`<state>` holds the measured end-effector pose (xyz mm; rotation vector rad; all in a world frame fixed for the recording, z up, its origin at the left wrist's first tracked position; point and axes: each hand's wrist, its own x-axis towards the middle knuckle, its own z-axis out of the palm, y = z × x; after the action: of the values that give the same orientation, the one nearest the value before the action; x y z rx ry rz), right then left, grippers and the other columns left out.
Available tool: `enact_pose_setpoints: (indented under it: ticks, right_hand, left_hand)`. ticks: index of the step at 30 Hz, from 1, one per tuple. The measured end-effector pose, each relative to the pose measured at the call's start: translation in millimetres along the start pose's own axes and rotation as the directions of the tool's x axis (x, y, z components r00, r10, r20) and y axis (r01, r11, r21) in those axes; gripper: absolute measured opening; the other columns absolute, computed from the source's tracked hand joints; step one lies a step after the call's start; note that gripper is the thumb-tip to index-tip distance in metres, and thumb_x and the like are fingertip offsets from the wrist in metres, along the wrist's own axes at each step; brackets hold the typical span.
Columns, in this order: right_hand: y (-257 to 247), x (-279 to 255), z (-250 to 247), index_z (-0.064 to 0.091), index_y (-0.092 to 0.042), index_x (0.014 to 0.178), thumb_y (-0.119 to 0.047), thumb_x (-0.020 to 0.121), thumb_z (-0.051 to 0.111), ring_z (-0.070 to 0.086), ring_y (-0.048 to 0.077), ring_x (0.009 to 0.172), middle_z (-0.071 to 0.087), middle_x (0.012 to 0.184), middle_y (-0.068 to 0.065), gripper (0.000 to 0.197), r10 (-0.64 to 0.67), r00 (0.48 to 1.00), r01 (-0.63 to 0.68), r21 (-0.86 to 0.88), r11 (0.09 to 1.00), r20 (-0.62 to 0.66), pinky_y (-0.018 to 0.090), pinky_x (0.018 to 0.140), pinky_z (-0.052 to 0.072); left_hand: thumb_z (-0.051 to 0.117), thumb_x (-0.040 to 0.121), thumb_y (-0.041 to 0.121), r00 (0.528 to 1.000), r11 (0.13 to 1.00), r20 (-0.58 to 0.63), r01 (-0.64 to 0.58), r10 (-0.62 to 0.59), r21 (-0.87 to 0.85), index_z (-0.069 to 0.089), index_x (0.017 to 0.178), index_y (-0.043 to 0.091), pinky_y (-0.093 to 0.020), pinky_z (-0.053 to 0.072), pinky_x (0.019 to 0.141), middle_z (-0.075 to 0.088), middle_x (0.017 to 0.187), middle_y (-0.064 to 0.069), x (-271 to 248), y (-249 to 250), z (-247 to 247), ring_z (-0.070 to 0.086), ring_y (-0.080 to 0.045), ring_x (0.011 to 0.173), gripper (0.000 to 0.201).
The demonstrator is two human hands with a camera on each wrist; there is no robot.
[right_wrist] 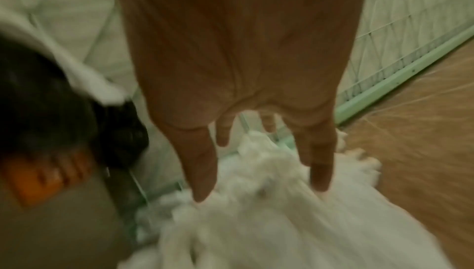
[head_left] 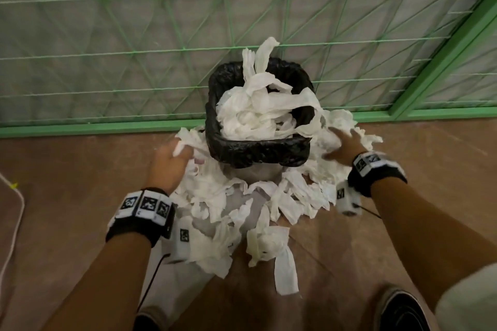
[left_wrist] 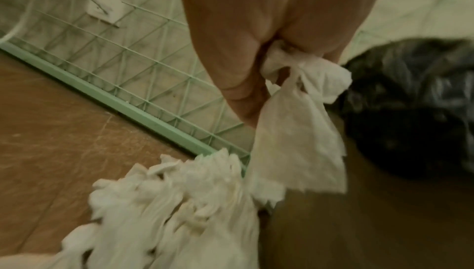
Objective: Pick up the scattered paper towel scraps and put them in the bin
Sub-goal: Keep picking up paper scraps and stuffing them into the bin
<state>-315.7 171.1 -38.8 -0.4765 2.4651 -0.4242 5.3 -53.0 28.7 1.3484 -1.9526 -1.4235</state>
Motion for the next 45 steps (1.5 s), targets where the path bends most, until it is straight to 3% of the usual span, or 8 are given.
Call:
enact_pose_setpoints:
  ticks: [2,11,16,23,29,33,38,45]
  right_hand:
    - [9.2,-6.0,27.9,0.031,-0.027,0.146,-0.025,0.079,0.074,0.034,0.033,0.138,0.025,0.154,0.015,0.079,-0.083,0.996,0.087,-0.104,0.991,0.041,0.041,0.11,0.034]
    - [4.9,-21.6,29.0,0.054,0.001,0.121,-0.025,0.093,0.046,0.053,0.04,0.118,0.055,0.129,0.026,0.039,-0.101,0.987,0.089,-0.097,0.991,-0.128,0.037,0.096,0.043]
    - [-28.3,-40.7,-47.0,0.055,-0.001,0.125,-0.044,0.099,0.036,0.05,0.037,0.124,0.052,0.135,0.025,0.054,-0.06,0.948,0.116,0.162,0.98,-0.314,0.036,0.098,0.039]
    - [-121.8,-90.9,-170.2,0.06,-0.014,0.083,-0.049,0.094,0.039,0.058,0.026,0.082,0.055,0.078,0.003,0.042,-0.141,0.658,0.584,0.383,0.715,-0.74,0.041,0.07,0.046]
    - [-192.4,-126.6,-172.6,0.05,-0.025,0.075,-0.021,0.096,0.037,0.048,0.013,0.069,0.042,0.075,-0.014,0.026,-0.513,0.334,0.848,0.015,0.53,-0.791,0.02,0.075,0.044]
    - [-191.6,-118.6,-112.1,0.064,-0.008,0.091,-0.048,0.095,0.042,0.06,0.026,0.08,0.063,0.086,0.013,0.047,-0.647,0.756,0.612,-0.241,0.753,-0.103,0.03,0.073,0.044]
    - [-126.3,-59.3,-100.4,0.057,-0.011,0.084,-0.024,0.089,0.051,0.056,0.026,0.082,0.061,0.086,0.013,0.016,-0.334,0.74,0.44,0.045,0.897,-0.584,0.032,0.068,0.036]
    - [4.6,9.5,-12.1,0.03,-0.038,0.141,-0.031,0.072,0.078,0.041,0.041,0.131,0.015,0.155,0.015,0.084,0.061,0.987,-0.063,-0.011,0.998,-0.148,0.048,0.105,0.043]
  left_hand:
    - [0.049,0.086,0.004,0.998,0.998,-0.036,-0.057,0.057,-0.009,0.055,0.09,0.011,-0.024,0.048,0.041,0.065,0.069,-0.012,5.3,23.0,-6.0,0.065,-0.019,0.047,0.01]
    - [0.031,0.096,0.035,0.92,0.902,0.06,-0.364,0.386,-0.232,0.047,0.088,0.025,-0.031,0.04,0.059,0.053,0.088,-0.001,-7.7,164.8,6.6,0.051,-0.015,0.074,0.02]
    - [0.042,0.093,0.017,0.882,0.816,0.258,-0.464,0.394,0.345,0.053,0.125,0.019,-0.037,0.045,0.085,0.058,0.116,-0.009,19.8,156.3,46.2,0.057,-0.029,0.107,0.034]
    - [0.027,0.089,0.029,0.835,0.521,0.546,-0.437,-0.07,0.734,0.062,0.087,0.014,-0.049,0.043,0.101,0.058,0.129,-0.016,32.9,107.8,88.9,0.054,-0.035,0.116,0.039]
    - [0.03,0.095,0.029,0.888,0.425,0.459,-0.411,-0.013,0.807,0.044,0.139,0.018,-0.058,0.017,0.111,0.035,0.15,-0.009,30.5,118.0,92.4,0.03,-0.035,0.137,0.048]
    - [0.038,0.078,0.024,0.898,0.679,0.256,-0.439,0.358,0.589,0.068,0.099,0.018,-0.052,0.041,0.098,0.059,0.116,-0.013,22.3,135.3,48.2,0.052,-0.036,0.111,0.036]
    - [0.039,0.071,0.01,0.952,0.934,-0.153,-0.216,0.266,0.283,0.064,0.077,0.016,-0.042,0.051,0.085,0.07,0.098,-0.014,42.3,98.0,2.2,0.061,-0.033,0.091,0.026]
    - [0.059,0.075,0.028,0.976,0.724,0.178,-0.035,-0.123,0.689,0.039,0.141,0.029,-0.047,0.04,0.103,0.027,0.151,-0.023,64.7,-51.8,10.4,0.038,-0.043,0.132,0.069]
